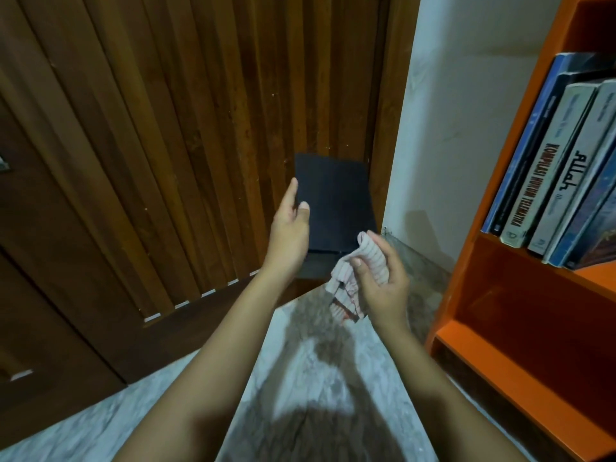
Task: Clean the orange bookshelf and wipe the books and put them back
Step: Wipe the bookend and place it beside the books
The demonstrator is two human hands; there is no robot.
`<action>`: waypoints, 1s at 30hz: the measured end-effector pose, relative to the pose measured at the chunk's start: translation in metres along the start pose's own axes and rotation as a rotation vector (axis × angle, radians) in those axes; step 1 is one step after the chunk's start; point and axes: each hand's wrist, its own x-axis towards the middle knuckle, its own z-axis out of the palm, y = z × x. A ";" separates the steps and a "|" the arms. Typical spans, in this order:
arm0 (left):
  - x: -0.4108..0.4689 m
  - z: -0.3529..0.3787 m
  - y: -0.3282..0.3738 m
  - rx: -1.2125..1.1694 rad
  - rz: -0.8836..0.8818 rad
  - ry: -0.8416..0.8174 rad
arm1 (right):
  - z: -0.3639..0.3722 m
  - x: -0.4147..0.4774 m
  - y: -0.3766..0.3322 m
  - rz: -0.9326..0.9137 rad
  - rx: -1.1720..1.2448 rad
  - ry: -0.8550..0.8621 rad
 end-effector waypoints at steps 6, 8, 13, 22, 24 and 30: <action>-0.015 -0.010 -0.024 0.024 -0.122 -0.214 | -0.008 0.033 -0.011 0.024 0.026 -0.012; -0.019 -0.009 -0.026 -0.114 -0.193 -0.227 | -0.008 0.031 -0.005 0.027 -0.139 -0.003; -0.026 0.000 -0.026 -0.315 -0.291 -0.222 | 0.006 0.010 0.004 -0.004 -0.553 0.122; -0.023 -0.004 -0.031 -0.484 -0.390 -0.175 | 0.028 -0.018 0.018 -0.558 -0.684 -0.112; -0.023 -0.007 -0.032 -0.523 -0.406 -0.148 | 0.016 -0.011 0.028 -0.592 -0.710 -0.138; -0.024 -0.001 -0.039 -0.537 -0.398 -0.064 | 0.006 -0.009 0.039 -0.026 -0.511 0.178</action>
